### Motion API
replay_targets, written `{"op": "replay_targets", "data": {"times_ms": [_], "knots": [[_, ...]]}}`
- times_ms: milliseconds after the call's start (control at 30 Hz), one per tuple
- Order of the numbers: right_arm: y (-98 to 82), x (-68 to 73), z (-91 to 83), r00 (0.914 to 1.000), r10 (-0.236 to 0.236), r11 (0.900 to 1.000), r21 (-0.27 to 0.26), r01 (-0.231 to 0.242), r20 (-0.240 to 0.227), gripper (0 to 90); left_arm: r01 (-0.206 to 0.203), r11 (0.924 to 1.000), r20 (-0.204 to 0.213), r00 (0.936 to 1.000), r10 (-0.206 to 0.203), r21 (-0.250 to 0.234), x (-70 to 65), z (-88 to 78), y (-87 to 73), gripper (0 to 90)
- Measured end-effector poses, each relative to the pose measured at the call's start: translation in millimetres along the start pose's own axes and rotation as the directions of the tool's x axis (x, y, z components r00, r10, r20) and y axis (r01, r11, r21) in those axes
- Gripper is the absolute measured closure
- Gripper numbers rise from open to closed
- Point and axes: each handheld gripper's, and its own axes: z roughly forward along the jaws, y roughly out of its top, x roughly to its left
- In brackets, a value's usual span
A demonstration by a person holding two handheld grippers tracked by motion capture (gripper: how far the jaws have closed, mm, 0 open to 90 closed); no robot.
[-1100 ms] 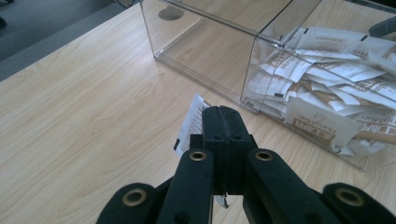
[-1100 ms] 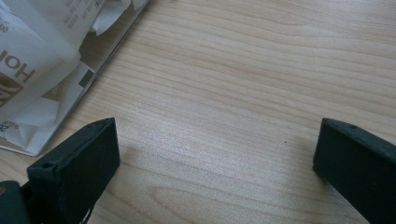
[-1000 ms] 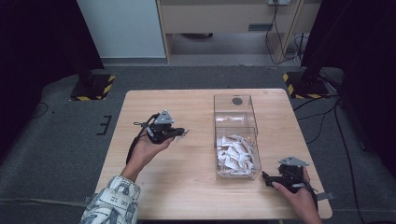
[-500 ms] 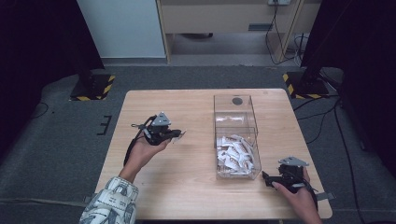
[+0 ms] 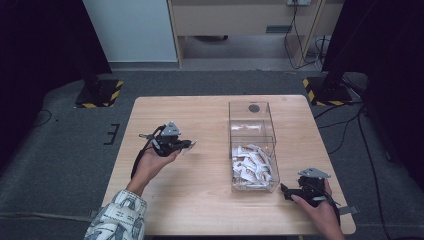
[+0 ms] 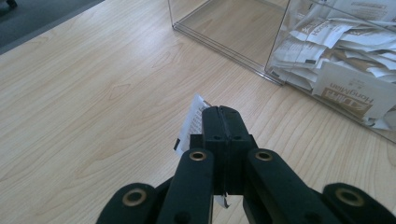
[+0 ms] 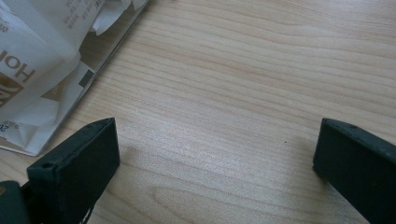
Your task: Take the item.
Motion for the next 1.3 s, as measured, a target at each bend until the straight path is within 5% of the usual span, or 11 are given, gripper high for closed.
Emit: {"op": "replay_targets", "data": {"times_ms": [1300], "knots": [[0.0,0.0,0.0,1.0,0.001,1.0,0.0,-0.001,-0.001,0.8,0.037,0.9985,-0.062,0.9975,-0.034,0.041,15.9,15.2,-31.9,90.0]]}}
